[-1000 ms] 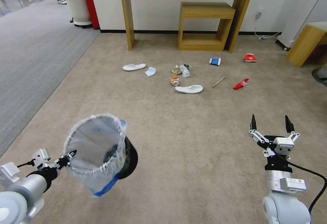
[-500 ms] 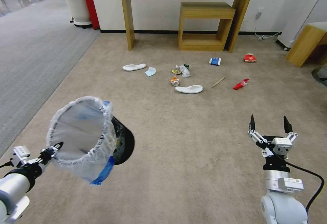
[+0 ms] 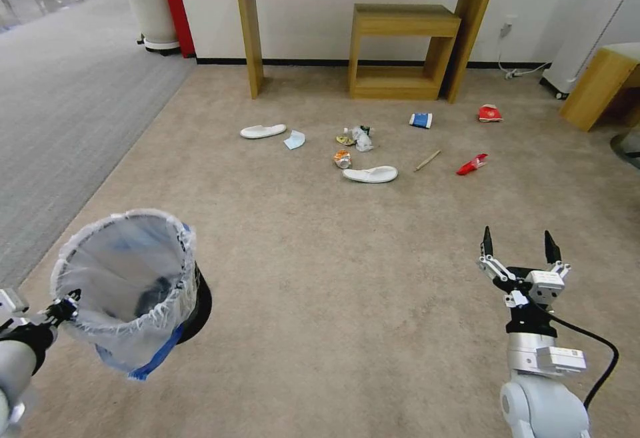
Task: Pick up the trash bin and place the garbage on the floor into it.
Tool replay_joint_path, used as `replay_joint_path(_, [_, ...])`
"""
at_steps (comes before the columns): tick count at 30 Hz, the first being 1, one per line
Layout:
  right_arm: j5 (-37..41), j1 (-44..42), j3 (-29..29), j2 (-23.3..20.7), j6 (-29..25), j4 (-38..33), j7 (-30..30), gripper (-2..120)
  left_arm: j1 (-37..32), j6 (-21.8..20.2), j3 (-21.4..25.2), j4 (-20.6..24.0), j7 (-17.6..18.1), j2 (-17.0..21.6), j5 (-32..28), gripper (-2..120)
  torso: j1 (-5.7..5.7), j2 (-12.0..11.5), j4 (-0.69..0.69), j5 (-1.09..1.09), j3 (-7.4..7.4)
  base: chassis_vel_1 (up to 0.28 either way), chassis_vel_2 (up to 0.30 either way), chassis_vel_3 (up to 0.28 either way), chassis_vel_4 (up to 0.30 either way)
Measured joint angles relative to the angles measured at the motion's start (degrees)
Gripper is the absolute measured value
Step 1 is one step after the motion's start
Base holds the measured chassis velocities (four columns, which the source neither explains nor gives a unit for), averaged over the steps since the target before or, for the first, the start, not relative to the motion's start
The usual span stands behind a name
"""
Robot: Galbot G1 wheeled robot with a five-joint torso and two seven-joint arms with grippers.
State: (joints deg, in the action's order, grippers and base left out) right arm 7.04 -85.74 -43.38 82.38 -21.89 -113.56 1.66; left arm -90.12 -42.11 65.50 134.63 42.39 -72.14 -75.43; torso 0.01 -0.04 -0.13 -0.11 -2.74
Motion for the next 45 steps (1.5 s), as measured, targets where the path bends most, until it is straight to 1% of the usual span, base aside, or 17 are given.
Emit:
replay_joint_path(5, [-0.1,0.0,0.0,0.0,0.0,0.0,0.0,100,-0.4,0.0,-0.8,0.0,0.8,-0.3,1.2,3,0.0,0.0,0.0,0.0,0.0,0.0,0.0,0.0,0.0])
replay_joint_path(6, [-0.3,0.2,0.0,0.1,0.0,0.1,0.0,100,-0.8,0.0,-1.3,-0.1,1.1,-0.5,2.7,3,0.0,0.0,0.01,-0.01,0.0,0.0,0.0,0.0,0.0])
replay_joint_path(11, [-0.9,0.4,0.6,0.4,0.0,0.3,0.0,100,-1.8,0.0,-2.2,-0.1,1.1,-0.5,3.8,3,0.0,0.0,0.01,0.0,0.0,0.0,0.0,0.0,0.0])
replay_joint_path(24, [-1.0,0.3,-0.1,0.3,0.2,0.2,-0.6,100,-1.7,0.0,-2.1,0.3,0.9,-0.7,2.8,3,0.0,0.0,0.01,-0.01,0.0,0.0,0.0,0.0,0.0])
replay_joint_path(29, [-1.0,0.2,-0.2,0.3,0.1,0.3,-0.6,100,-1.5,0.0,-2.1,1.3,1.0,-1.1,1.1,3,-0.01,0.0,0.01,0.0,0.01,-0.006,0.009,0.01,-0.011])
replay_joint_path(32, [-1.1,0.3,0.0,0.5,0.1,0.4,-0.6,100,-1.1,0.0,-2.1,1.6,1.0,-1.3,1.1,3,-0.01,0.0,0.0,0.0,0.01,-0.119,0.097,0.073,-0.106])
replay_joint_path(45, [-1.4,0.3,0.1,0.7,0.1,0.3,-0.6,100,-1.1,0.0,-1.2,0.6,0.7,-0.6,1.4,3,0.0,0.0,0.01,0.0,0.0,-0.155,0.154,0.15,-0.162])
